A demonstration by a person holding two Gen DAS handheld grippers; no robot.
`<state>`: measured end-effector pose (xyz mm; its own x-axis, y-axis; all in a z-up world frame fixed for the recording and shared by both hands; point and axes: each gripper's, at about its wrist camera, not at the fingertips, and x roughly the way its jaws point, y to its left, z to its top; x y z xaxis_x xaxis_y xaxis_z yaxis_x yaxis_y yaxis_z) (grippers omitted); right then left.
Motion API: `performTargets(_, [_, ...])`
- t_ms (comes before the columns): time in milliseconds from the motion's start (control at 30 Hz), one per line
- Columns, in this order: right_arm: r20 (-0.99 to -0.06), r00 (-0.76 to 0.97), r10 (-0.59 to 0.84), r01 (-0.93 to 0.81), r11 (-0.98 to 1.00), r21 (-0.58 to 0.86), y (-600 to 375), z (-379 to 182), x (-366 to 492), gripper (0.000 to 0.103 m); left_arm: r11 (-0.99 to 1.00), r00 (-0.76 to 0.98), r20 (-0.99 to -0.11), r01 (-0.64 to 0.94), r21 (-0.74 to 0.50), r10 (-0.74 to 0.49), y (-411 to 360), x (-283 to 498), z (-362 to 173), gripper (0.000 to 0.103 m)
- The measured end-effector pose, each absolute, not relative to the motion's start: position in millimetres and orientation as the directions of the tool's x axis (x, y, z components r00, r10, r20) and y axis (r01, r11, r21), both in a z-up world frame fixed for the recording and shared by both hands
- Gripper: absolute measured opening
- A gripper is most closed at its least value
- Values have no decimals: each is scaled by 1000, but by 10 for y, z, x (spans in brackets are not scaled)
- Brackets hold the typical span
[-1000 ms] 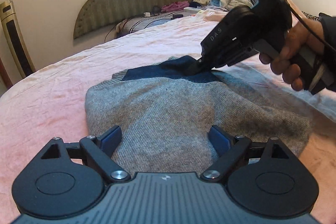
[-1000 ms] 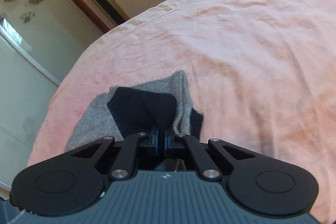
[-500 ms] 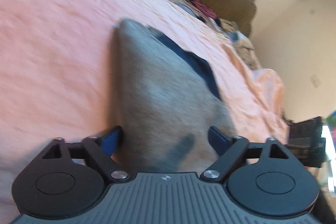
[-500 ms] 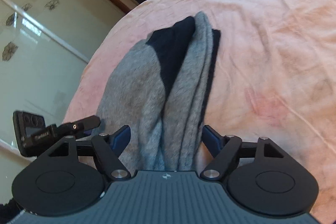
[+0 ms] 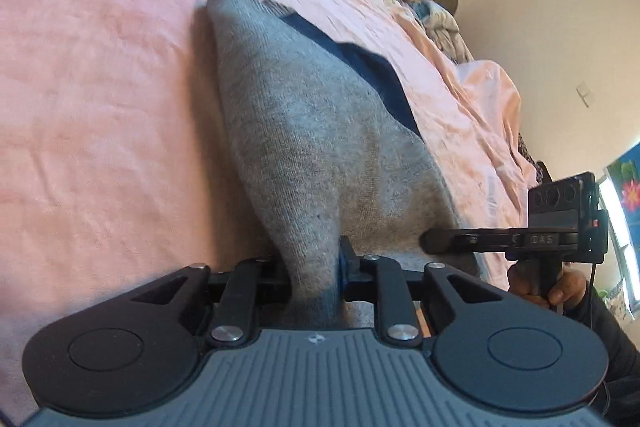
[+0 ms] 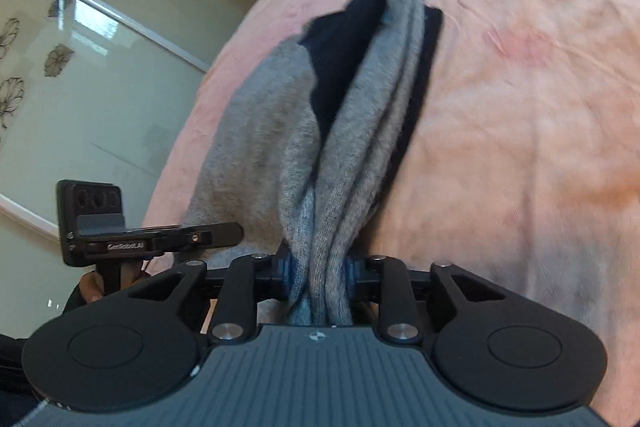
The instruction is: Fold small clothes
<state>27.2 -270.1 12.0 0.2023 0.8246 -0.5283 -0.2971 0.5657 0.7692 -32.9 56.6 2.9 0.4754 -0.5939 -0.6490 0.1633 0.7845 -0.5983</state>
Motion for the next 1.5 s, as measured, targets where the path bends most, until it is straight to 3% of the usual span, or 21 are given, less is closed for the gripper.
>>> performTargets(100, [-520, 323, 790, -315, 608, 728, -2805, 429, 392, 66, 856, 582, -656, 150, -495, -481, 604, -341, 362, 42])
performTargets(133, [-498, 368, 785, -330, 611, 720, -2843, 549, 444, 66, 885, 643, -630, 176, -431, -434, 553, -365, 503, 50])
performTargets(167, [-472, 411, 780, -332, 611, 719, -2864, 667, 547, 66, 909, 693, -602, 208, -361, -398, 463, -382, 623, 73])
performTargets(200, [-465, 440, 768, -325, 619, 715, -2845, 752, 650, 66, 928, 732, -574, 241, -286, -367, 367, -402, 712, 88])
performTargets(300, [-516, 453, 727, -332, 675, 659, -2573, 799, 940, 66, 940, 754, -572, 325, -101, -322, -91, -259, 670, 88])
performTargets(367, [-637, 409, 654, -279, 754, 595, -2311, 585, 1236, 66, 936, 724, -634, 351, -3, -273, -350, -100, 446, 88])
performTargets(400, [-673, 393, 626, -281, 779, 560, -2193, 470, 1328, 59, 937, 716, -660, 345, 53, -227, -455, -40, 331, 89])
performTargets(433, [-672, 398, 625, -302, 781, 547, -2137, 411, 1373, 27, 930, 739, -646, 347, 120, -192, -525, -55, 248, 92])
performTargets(467, [-681, 383, 624, -310, 781, 542, -2100, 345, 1401, 15, 921, 760, -620, 360, 151, -196, -539, -115, 204, 95])
performTargets(533, [-683, 397, 614, -329, 789, 518, -2158, 281, 1498, 4, 915, 770, -604, 370, 164, -203, -571, -119, 164, 96])
performTargets(633, [-648, 385, 657, -280, 752, 597, -2298, 181, 1601, 2, 912, 772, -591, 385, 141, -234, -549, -98, 111, 101])
performTargets(733, [-689, 426, 586, -344, 810, 476, -2122, 355, 1465, 10, 914, 764, -600, 384, 130, -236, -537, -131, 157, 101])
performTargets(767, [-697, 449, 559, -348, 828, 440, -2077, 482, 1366, 19, 917, 756, -610, 382, 115, -238, -537, -122, 186, 101])
performTargets(833, [-676, 510, 532, -356, 846, 397, -2049, 688, 1176, 50, 920, 742, -625, 380, 95, -242, -534, -101, 220, 101])
performTargets(900, [-596, 524, 609, -410, 793, 451, -2041, 845, 1000, 62, 919, 743, -626, 379, 103, -236, -545, -102, 209, 102])
performTargets(967, [-590, 472, 655, -454, 754, 474, -1948, 857, 933, 64, 918, 746, -624, 380, 112, -232, -576, -87, 183, 103])
performTargets(1067, [-727, 425, 539, -468, 818, 333, -1696, 562, 1045, 61, 918, 745, -626, 380, 115, -230, -613, -53, 177, 103])
performTargets(1133, [-693, 468, 549, -513, 807, 292, -1696, 437, 1137, 59, 920, 746, -625, 375, 111, -229, -611, -53, 177, 103])
performTargets(1200, [-682, 458, 570, -469, 807, 359, -1718, 420, 1340, 59, 920, 750, -621, 374, 113, -229, -615, -52, 165, 103])
performTargets(1367, [-744, 462, 483, -518, 828, 216, -1471, 470, 1360, 60, 922, 751, -619, 372, 109, -230, -614, -91, 174, 103])
performTargets(1500, [-737, 495, 460, -452, 861, 234, -1493, 654, 1134, 67, 924, 752, -619, 366, 107, -226, -591, -151, 197, 103])
